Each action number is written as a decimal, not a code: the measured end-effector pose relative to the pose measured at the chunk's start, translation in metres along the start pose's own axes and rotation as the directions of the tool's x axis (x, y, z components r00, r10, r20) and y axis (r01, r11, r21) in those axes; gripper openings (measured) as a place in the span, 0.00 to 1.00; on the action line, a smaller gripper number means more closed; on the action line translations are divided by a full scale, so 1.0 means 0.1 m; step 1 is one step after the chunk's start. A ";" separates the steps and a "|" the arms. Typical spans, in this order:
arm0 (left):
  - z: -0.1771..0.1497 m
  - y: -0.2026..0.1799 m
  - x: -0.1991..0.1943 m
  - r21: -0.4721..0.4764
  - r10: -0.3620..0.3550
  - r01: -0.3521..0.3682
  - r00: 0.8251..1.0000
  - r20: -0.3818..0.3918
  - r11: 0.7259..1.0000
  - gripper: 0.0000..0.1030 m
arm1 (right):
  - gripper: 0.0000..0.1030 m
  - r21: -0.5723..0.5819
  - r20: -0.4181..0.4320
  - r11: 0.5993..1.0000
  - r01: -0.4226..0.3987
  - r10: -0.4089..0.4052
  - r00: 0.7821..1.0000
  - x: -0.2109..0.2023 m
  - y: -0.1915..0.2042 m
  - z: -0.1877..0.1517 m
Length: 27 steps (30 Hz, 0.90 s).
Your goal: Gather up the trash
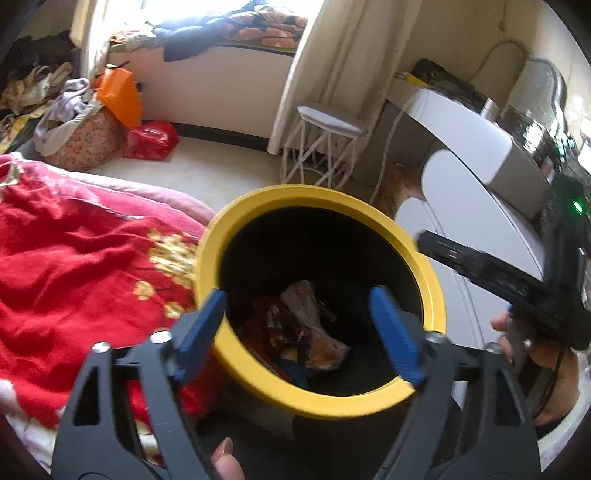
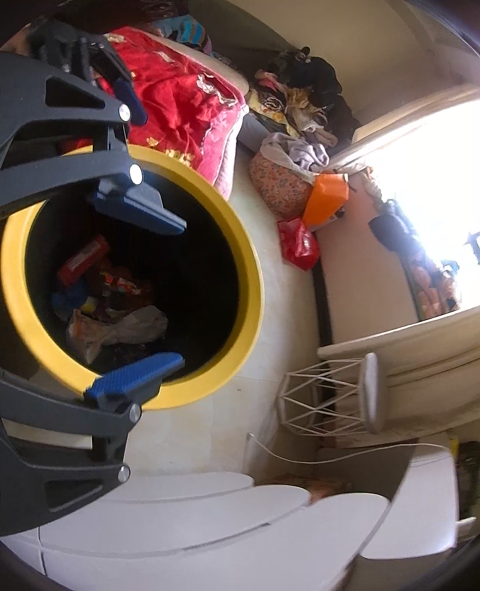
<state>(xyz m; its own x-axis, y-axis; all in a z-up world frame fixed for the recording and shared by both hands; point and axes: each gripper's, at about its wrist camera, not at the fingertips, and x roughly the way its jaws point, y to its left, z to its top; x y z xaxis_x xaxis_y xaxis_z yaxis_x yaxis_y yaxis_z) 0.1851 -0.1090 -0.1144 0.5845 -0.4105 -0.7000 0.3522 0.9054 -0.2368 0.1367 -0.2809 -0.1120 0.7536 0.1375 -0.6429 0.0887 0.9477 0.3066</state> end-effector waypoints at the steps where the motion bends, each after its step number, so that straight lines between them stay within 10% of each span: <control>1: 0.02 0.03 -0.06 -0.009 0.007 -0.007 1.000 0.009 1.000 0.80 | 0.78 -0.003 0.016 1.000 0.001 -0.001 1.000 -0.05 0.02 0.00; 17: 0.06 0.46 -0.97 -0.092 0.173 -0.162 0.975 0.140 0.983 0.90 | 0.94 -0.099 0.139 0.993 -0.064 0.078 0.987 -0.54 0.74 -0.15; 27: -0.16 0.66 -1.59 -0.160 0.282 -0.248 0.926 0.251 0.955 0.90 | 0.94 -0.247 0.250 0.969 -0.007 0.071 0.966 -0.75 1.32 -0.42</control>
<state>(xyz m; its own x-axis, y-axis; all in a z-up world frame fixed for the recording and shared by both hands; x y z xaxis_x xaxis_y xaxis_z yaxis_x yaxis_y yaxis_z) 0.1043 0.0178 -0.0297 0.8244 -0.1514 -0.5454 0.0748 0.9842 -0.1602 0.0648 -0.1540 -0.0531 0.8967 0.1279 -0.4237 -0.0802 0.9884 0.1287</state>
